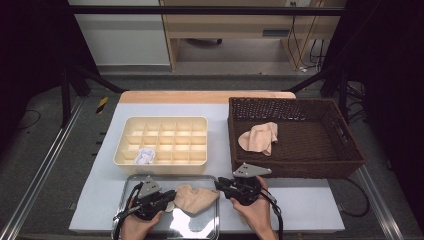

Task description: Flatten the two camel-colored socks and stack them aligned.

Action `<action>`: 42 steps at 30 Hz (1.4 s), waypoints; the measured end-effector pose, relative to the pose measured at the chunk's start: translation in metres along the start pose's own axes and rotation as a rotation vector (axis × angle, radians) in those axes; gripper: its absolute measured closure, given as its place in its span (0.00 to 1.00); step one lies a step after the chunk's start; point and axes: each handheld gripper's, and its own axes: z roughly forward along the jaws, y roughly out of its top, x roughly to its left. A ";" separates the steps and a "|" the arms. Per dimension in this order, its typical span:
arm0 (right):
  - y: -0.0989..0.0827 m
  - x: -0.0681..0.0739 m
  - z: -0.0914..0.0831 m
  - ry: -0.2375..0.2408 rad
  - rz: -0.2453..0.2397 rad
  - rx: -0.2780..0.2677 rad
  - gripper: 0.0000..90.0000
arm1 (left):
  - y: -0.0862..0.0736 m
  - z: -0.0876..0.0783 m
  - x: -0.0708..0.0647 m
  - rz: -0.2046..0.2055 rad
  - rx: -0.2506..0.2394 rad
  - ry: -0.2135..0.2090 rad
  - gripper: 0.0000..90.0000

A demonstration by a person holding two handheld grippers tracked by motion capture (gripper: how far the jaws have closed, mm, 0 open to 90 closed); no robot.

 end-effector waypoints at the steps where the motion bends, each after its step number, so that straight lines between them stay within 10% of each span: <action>1: -0.003 0.000 -0.002 0.005 0.000 0.001 0.84 | 0.000 0.000 0.000 0.005 0.005 0.000 0.94; 14: -0.030 0.004 0.023 0.010 0.038 0.090 0.72 | -0.001 -0.001 0.000 -0.002 -0.001 0.012 0.93; 21: -0.029 0.006 0.023 0.019 0.003 0.095 0.96 | 0.000 -0.002 0.000 0.002 -0.007 0.013 0.93; 31: -0.008 0.014 0.000 0.086 0.028 0.052 0.97 | 0.000 -0.006 0.000 -0.020 -0.016 -0.021 0.93; 42: -0.002 0.003 0.036 -0.083 -0.008 0.108 0.88 | -0.002 -0.002 -0.003 -0.010 0.000 -0.017 0.93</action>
